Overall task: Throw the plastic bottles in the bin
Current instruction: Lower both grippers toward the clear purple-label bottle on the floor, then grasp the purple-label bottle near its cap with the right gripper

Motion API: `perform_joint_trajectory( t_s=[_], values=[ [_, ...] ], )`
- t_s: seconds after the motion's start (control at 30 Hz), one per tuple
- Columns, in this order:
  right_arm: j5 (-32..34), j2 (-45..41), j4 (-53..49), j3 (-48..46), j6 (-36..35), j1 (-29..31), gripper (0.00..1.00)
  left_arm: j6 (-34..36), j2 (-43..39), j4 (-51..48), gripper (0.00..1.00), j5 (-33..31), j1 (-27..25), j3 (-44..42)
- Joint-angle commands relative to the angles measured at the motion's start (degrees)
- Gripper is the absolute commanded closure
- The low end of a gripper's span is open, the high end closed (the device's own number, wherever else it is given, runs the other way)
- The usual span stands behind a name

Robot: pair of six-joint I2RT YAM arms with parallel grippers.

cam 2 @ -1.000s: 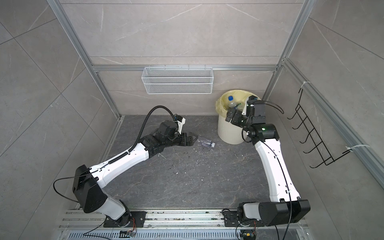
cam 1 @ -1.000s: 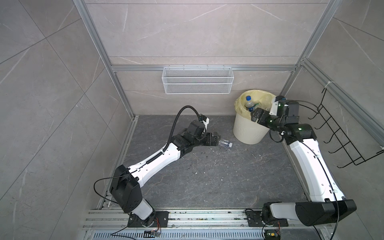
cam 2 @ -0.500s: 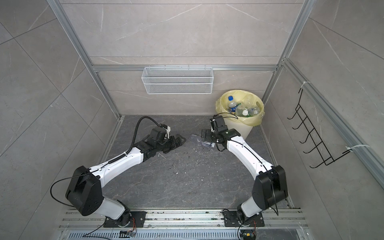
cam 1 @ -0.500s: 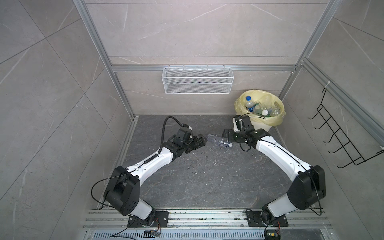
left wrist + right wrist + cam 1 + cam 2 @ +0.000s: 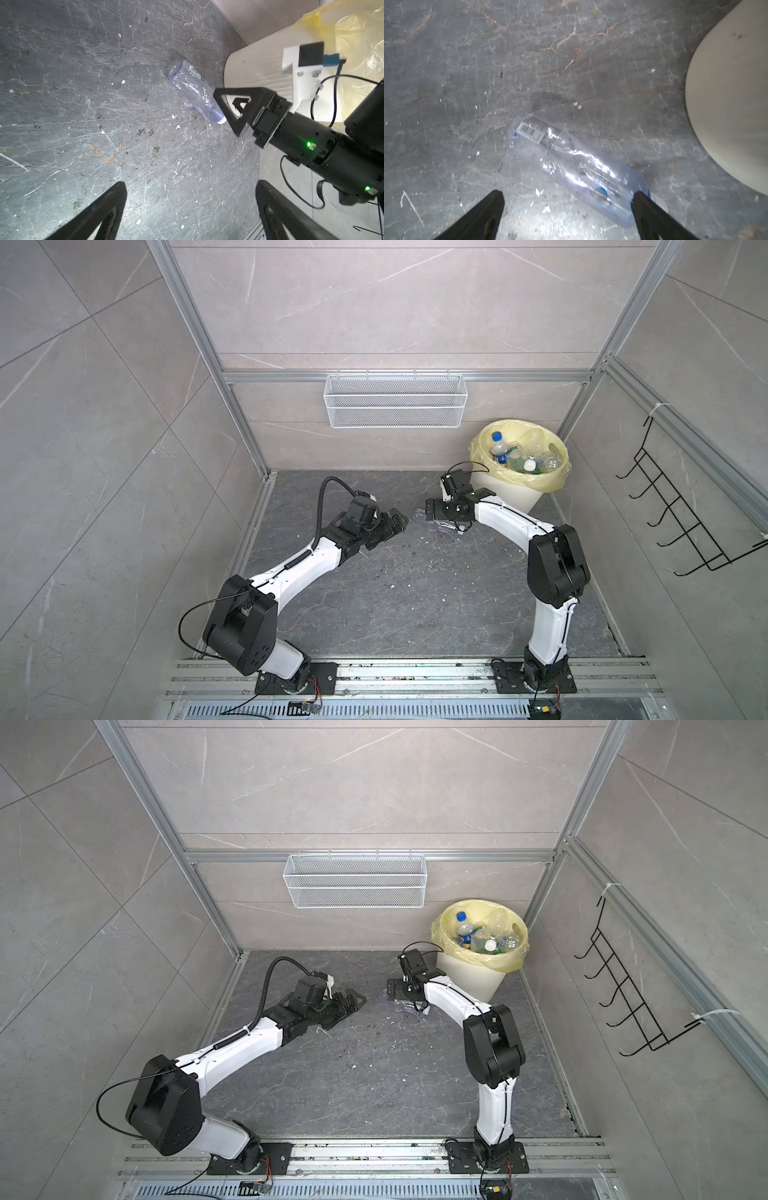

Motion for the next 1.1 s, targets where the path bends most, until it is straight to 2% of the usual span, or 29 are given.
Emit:
perform_joint_trajectory(
  t_s=[0.0,0.27,0.7,1.07],
  values=[
    [-0.7,2.8,-0.1,3.7,-1.2,0.2,0.0,-0.5,-2.7,1.9,0.0,1.2,0.9,-0.9],
    [-4.6,4.5,1.3,1.7,0.6,0.3,0.0,-1.1,-3.1,2.9,0.0,2.0,1.7,-2.3],
    [-5.7,1.5,4.2,-5.2,3.2,2.7,0.0,-2.0,-3.9,2.6,0.0,2.5,1.7,-3.2],
    [-5.7,-3.7,4.3,-7.1,4.2,4.9,0.0,-2.1,-4.5,2.0,0.0,2.2,1.7,-3.3]
  ],
)
